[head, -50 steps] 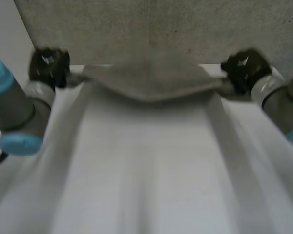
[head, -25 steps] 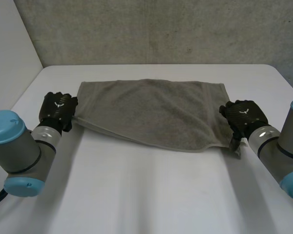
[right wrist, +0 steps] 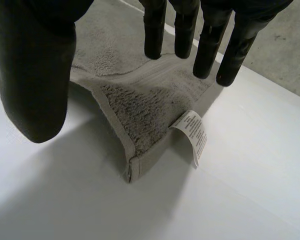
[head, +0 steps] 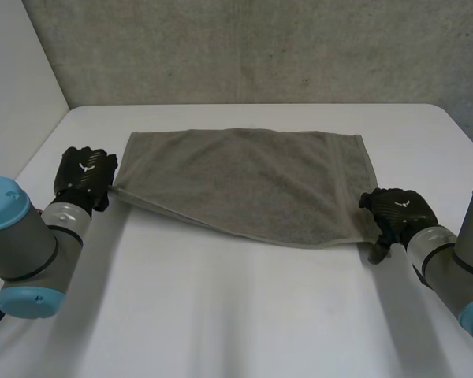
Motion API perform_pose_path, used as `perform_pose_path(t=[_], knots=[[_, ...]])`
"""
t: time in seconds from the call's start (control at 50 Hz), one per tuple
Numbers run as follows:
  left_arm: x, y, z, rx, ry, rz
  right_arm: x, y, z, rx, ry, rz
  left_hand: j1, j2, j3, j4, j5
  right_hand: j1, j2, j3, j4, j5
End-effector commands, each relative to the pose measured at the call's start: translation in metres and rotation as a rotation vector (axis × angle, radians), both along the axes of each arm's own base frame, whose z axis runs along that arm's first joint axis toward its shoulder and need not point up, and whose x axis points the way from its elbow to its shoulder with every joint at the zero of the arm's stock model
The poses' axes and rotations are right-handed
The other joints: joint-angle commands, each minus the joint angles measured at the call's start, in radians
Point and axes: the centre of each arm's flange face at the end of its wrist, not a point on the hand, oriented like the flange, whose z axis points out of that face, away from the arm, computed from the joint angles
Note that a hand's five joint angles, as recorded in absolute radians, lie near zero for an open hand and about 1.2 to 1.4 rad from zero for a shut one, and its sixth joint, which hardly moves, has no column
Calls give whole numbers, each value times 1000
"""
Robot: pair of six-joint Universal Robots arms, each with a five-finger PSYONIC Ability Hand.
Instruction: Fold the towel.
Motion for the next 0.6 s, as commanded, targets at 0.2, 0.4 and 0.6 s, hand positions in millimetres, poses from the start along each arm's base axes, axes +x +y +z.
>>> perform_pose_path(t=[0.2,0.4,0.6], knots=[[0,0,0,-3,1,0,5,-24,-18,-71,-21,0,198,178,179,178,187,219,234,231,226,205],[0,2,6,-6,-10,-1,-1,-24,27,-184,-27,-21,198,178,179,178,187,1032,1046,1043,1038,1018],[15,46,24,162,-73,5,-22,12,73,-136,242,121,198,178,179,178,187,1032,1046,1043,1038,1018]])
